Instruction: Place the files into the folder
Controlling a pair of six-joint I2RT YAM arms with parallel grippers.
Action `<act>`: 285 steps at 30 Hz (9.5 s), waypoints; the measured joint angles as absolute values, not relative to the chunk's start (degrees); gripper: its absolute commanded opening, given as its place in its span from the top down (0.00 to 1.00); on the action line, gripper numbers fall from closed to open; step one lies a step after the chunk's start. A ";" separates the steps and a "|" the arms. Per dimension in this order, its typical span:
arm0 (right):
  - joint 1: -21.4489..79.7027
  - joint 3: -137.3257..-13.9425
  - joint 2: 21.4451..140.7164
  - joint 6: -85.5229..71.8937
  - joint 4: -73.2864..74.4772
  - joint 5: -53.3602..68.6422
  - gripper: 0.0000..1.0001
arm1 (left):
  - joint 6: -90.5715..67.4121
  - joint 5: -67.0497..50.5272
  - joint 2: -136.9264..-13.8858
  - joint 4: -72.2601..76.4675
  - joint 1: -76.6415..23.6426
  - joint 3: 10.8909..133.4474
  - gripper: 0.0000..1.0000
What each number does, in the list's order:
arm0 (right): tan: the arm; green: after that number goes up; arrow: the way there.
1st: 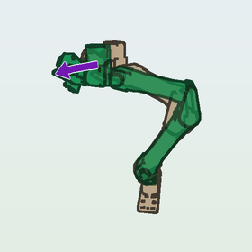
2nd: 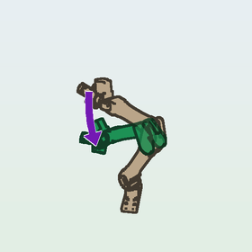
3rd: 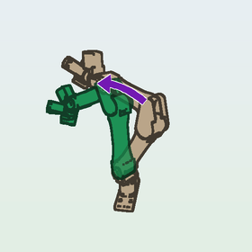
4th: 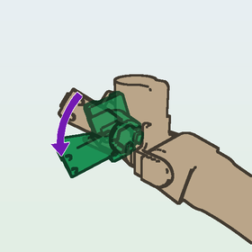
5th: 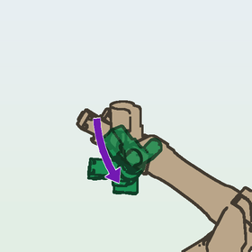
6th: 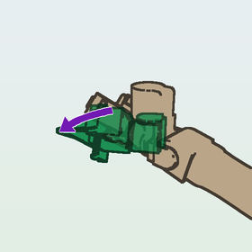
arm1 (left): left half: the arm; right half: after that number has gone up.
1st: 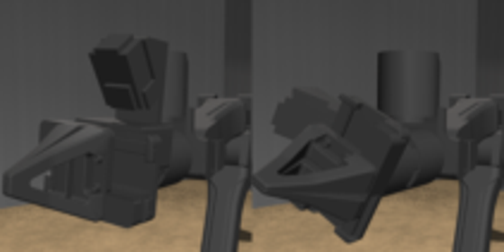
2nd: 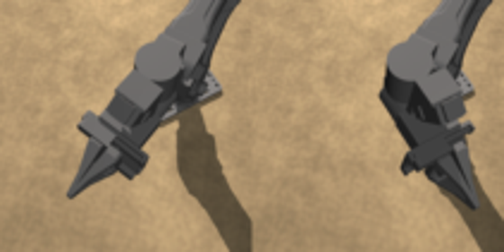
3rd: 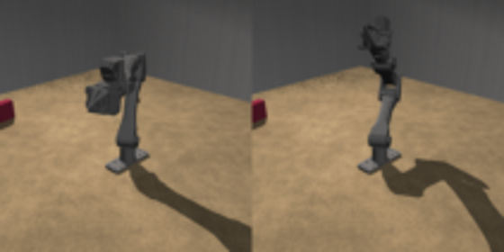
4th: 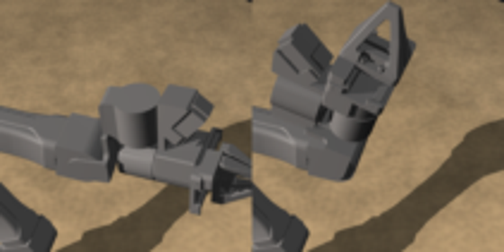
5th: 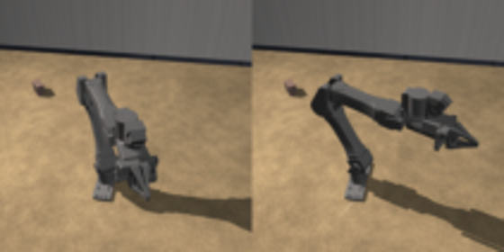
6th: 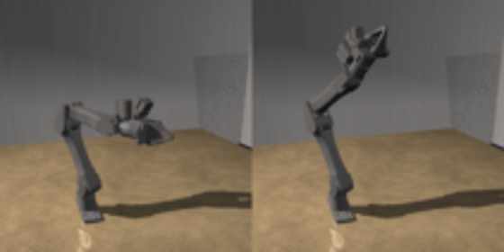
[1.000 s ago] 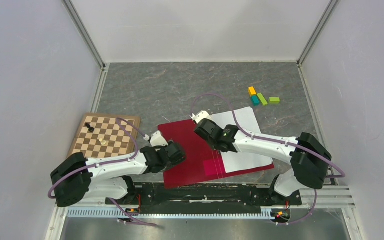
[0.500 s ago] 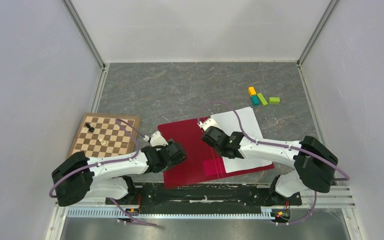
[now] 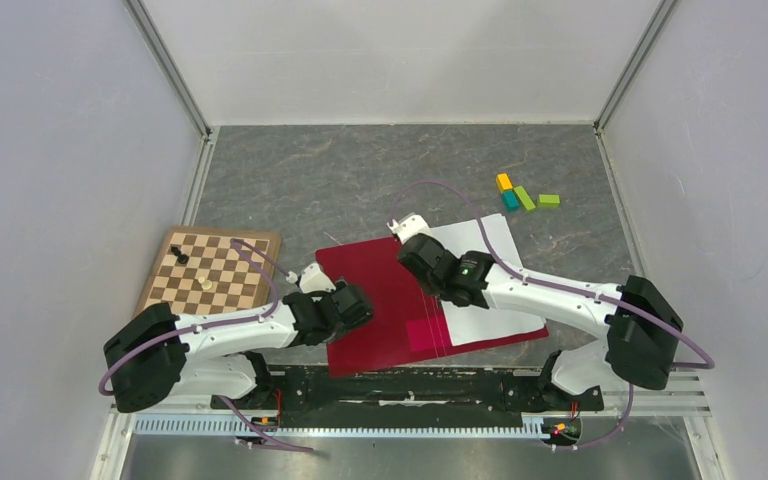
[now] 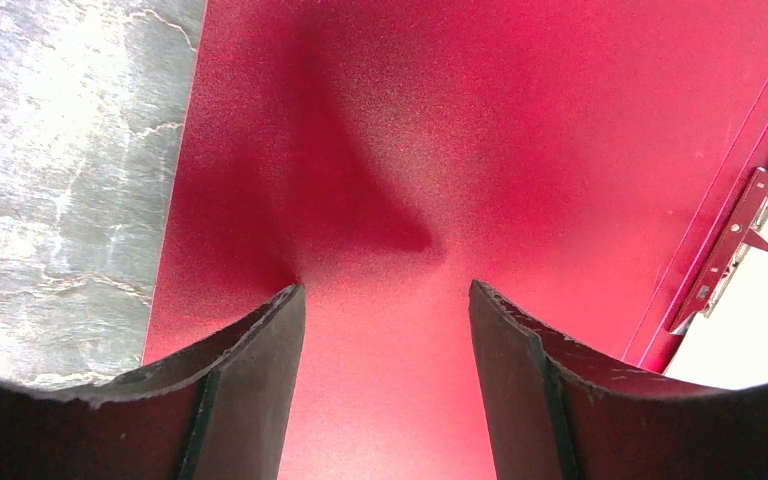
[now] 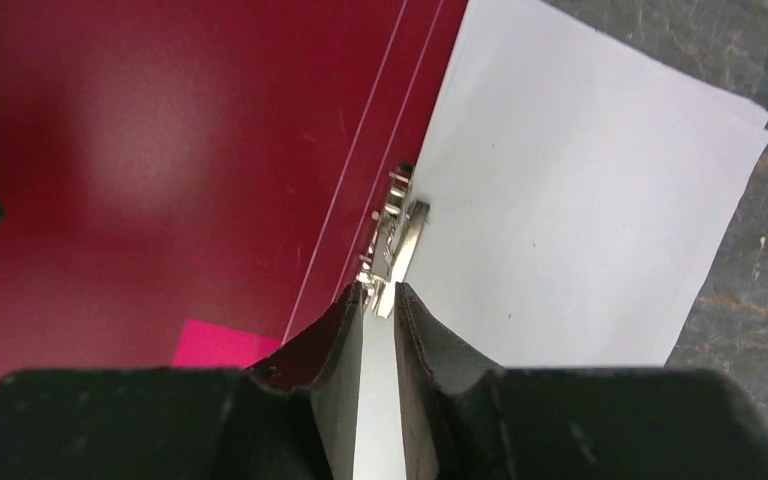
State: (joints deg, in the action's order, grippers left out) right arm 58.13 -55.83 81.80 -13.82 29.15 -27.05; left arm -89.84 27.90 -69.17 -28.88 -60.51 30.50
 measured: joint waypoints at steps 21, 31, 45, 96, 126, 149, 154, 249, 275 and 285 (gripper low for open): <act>58.13 -58.72 89.12 -12.73 29.23 -28.40 0.87 | -89.89 27.92 -69.17 -28.88 -60.51 30.50 0.30; 58.13 -57.69 89.10 -12.58 29.23 -28.38 0.90 | -90.70 27.99 -69.17 -28.95 -60.51 30.48 0.30; 58.30 -49.67 83.44 -13.06 25.34 -28.23 1.00 | -91.88 28.01 -69.32 -28.88 -60.51 30.24 0.29; 48.86 -32.56 77.84 -15.40 6.22 -14.90 1.00 | -94.70 29.65 -73.34 -24.27 -60.88 31.44 0.25; 45.82 -32.99 78.24 -13.91 5.41 -9.37 1.00 | -94.72 31.42 -74.74 -20.43 -61.21 31.11 0.25; 45.12 -37.10 78.70 -13.65 13.93 -10.83 0.72 | -89.65 31.48 -72.79 -25.50 -61.21 32.36 0.22; 45.21 -37.15 78.28 -13.96 14.72 -11.62 0.63 | -85.52 31.42 -71.55 -29.32 -61.04 32.95 0.18; 41.39 -51.31 79.37 -15.38 23.33 -16.73 1.00 | -55.07 -8.08 -51.90 6.07 -30.11 13.82 0.16; 47.03 -40.99 81.58 -24.97 10.11 -12.88 0.94 | -52.99 -15.07 -47.24 0.10 -29.95 24.25 0.15; 51.68 -40.99 84.73 -30.63 2.74 -7.70 0.64 | -49.60 -11.22 -47.97 -14.17 -29.95 35.33 0.15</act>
